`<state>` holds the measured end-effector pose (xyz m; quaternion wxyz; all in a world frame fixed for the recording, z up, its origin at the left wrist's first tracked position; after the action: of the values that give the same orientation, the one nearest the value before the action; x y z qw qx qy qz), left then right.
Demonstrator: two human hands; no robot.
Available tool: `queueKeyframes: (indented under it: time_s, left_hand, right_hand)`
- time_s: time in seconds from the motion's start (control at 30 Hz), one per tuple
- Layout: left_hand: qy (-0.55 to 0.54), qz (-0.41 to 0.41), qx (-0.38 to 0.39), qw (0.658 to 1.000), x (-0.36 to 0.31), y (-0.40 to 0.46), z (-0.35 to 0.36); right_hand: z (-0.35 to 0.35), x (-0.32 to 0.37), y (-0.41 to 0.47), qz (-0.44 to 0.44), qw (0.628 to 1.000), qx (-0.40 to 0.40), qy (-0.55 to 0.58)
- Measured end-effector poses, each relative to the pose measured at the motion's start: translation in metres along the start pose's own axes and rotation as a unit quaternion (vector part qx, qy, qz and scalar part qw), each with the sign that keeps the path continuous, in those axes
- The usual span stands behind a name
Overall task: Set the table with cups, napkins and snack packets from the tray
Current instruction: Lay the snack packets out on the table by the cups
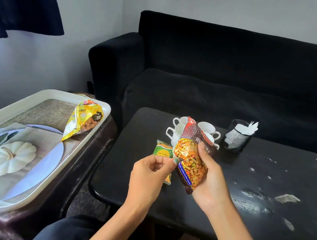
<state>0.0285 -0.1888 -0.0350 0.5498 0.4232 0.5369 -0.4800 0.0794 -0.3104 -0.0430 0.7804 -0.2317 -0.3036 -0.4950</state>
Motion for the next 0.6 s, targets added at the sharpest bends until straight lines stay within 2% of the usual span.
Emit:
queueKeyframes:
  time_s: [0.33,0.43,0.6]
  left_hand:
    - [0.086,-0.023,0.052,0.995,0.002,0.006,0.0]
    - [0.153,-0.029,0.046,0.987,0.005,0.007,-0.004]
    - [0.262,0.005,0.009,0.965,-0.003,0.006,-0.009]
  right_hand:
    - [-0.001,0.001,-0.002,-0.017,0.999,-0.002,-0.051]
    - [-0.006,-0.001,-0.001,-0.021,0.997,-0.024,-0.075]
    - [-0.01,-0.001,-0.002,-0.028,0.994,-0.033,-0.104]
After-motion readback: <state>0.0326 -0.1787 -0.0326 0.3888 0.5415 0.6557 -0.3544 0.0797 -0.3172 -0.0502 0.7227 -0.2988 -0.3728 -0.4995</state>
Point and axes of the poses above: each hand's wrist, its own y-axis towards the middle knuckle, its own z-axis out of the palm, x = y × z, the point moved 10 cm from there along y, towards the middle knuckle, and after that the axes turned 9 degrees about x, right-handed, at the moved point
